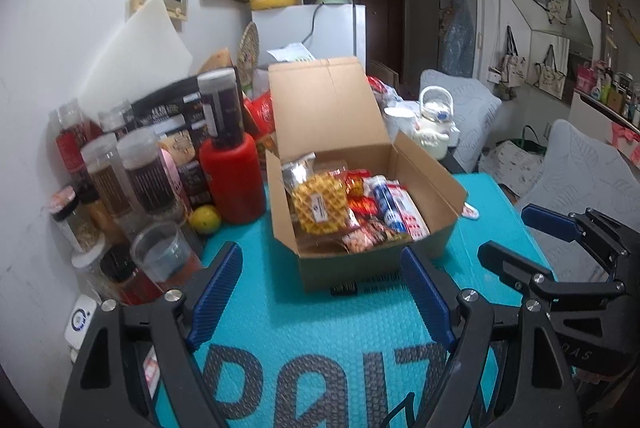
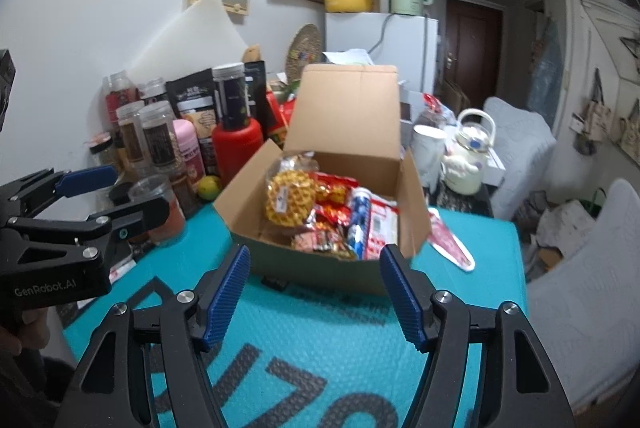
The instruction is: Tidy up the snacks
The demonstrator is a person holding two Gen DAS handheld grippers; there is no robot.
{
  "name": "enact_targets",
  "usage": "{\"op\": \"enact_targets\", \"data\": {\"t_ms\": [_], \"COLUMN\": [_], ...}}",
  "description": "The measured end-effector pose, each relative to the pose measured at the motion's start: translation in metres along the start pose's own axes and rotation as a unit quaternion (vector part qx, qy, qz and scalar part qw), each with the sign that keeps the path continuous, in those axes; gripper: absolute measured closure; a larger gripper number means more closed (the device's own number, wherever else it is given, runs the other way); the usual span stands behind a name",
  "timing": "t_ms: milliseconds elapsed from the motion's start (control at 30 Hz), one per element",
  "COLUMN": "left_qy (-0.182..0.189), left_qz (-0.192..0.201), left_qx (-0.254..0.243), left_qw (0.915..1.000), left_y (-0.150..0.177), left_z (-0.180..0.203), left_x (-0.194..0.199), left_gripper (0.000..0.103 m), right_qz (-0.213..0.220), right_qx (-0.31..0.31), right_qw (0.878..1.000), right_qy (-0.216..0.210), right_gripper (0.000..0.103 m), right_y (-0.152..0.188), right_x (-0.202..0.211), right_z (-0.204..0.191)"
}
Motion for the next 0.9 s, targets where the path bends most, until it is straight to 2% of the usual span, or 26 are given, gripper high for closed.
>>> {"op": "enact_targets", "data": {"t_ms": [367,900], "left_qy": [0.026,0.026], "left_qz": [-0.012,-0.008], "left_qx": [-0.002,-0.004], "left_qw": [0.9996,0.9996], "left_y": [0.030,0.028], "left_z": [0.004,0.001], "left_x": [-0.005,-0.002], "left_gripper": [0.021,0.021], "right_qz": [-0.015,-0.015], "right_qx": [-0.032,-0.041], "right_qw": [0.999,0.999], "right_qy": [0.014,0.024], "right_gripper": [0.035,0.035], "right_y": [0.033,0.038], "right_x": [0.002,0.007], "right_z": [0.000,-0.001]}}
Point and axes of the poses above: each gripper's, at about its wrist camera, not at the fingertips, and x roughly against the way its jaws point, z to its right, y to its underside, the point moved 10 cm from there along -x, roughly the way its jaws point, and after that the axes turned 3 degrees about -z, right-handed, at the moved point
